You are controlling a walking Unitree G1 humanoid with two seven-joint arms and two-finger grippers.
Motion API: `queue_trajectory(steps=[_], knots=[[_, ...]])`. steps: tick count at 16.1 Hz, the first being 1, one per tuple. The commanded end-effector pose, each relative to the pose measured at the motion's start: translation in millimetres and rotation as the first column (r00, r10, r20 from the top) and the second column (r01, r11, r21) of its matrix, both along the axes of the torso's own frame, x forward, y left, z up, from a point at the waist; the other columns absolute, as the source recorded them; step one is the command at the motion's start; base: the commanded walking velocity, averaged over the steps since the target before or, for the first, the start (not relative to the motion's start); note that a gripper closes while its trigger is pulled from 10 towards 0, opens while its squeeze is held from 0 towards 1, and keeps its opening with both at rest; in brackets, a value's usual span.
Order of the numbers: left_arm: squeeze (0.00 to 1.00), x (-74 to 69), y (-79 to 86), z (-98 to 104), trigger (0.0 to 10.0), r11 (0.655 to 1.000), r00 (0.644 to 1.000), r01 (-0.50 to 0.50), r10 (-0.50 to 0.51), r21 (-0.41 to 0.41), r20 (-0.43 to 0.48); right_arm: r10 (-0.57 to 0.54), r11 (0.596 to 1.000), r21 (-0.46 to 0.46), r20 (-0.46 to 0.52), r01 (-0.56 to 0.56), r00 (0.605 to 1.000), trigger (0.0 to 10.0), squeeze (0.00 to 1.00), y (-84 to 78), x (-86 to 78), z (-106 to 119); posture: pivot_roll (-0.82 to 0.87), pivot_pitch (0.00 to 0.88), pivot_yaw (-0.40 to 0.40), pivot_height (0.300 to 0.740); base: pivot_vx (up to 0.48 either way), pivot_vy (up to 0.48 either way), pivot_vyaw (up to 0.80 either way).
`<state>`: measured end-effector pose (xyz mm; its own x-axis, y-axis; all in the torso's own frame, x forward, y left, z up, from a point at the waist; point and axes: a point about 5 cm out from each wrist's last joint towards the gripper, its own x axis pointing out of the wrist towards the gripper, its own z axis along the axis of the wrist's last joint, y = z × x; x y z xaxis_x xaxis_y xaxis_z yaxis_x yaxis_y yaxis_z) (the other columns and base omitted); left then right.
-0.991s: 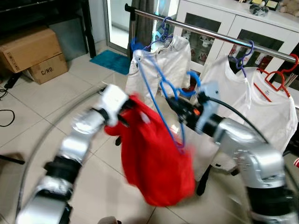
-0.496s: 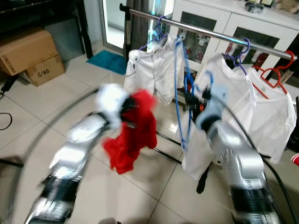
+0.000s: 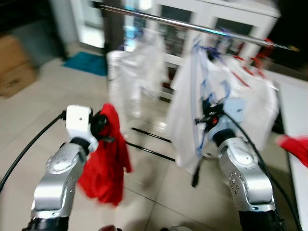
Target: Hang hanger
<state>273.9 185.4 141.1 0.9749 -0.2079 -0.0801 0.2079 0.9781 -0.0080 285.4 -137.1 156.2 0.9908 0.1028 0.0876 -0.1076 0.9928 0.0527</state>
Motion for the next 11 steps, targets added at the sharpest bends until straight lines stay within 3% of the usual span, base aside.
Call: queue_trajectory(steps=[1,2,4,6,11], knots=[[0.0,1.1,-7.1,10.3,10.0,1.0,0.999,0.017,-0.018,0.008,0.038,-0.028,1.0,0.003,0.041,0.028,0.999,10.0,0.0,-2.3,1.0,6.7,-0.02,0.014,-0.075,0.74,0.0,0.0,-0.8],[0.0,0.6,-7.8,10.5,10.0,1.0,0.999,0.021,-0.021,0.021,0.044,0.023,0.998,0.055,0.0,-0.023,1.0,10.0,0.0,1.3,-1.2,3.7,-0.02,0.014,-0.074,0.74,0.0,0.0,-0.8],[0.0,0.2,-10.3,9.4,10.0,0.998,0.998,0.016,-0.02,0.067,0.054,-0.033,0.998,-0.054,-0.008,0.032,0.999,10.0,0.0,-0.4,-2.3,-4.0,-0.02,0.014,-0.077,0.74,0.0,0.0,-0.8],[0.0,-1.2,-13.1,11.4,10.0,0.999,0.997,0.009,-0.011,0.036,0.073,-0.083,0.994,-0.066,0.015,0.084,0.996,10.0,0.0,-4.3,-0.4,-5.5,-0.02,0.019,-0.081,0.74,0.0,0.0,-0.8],[0.0,-1.4,-19.5,8.9,10.0,0.997,0.993,-0.021,0.012,0.078,0.117,-0.106,0.992,0.064,-0.023,0.107,0.994,10.0,0.0,-4.4,-0.9,-3.7,-0.03,0.02,-0.087,0.74,0.0,0.0,-0.8]])
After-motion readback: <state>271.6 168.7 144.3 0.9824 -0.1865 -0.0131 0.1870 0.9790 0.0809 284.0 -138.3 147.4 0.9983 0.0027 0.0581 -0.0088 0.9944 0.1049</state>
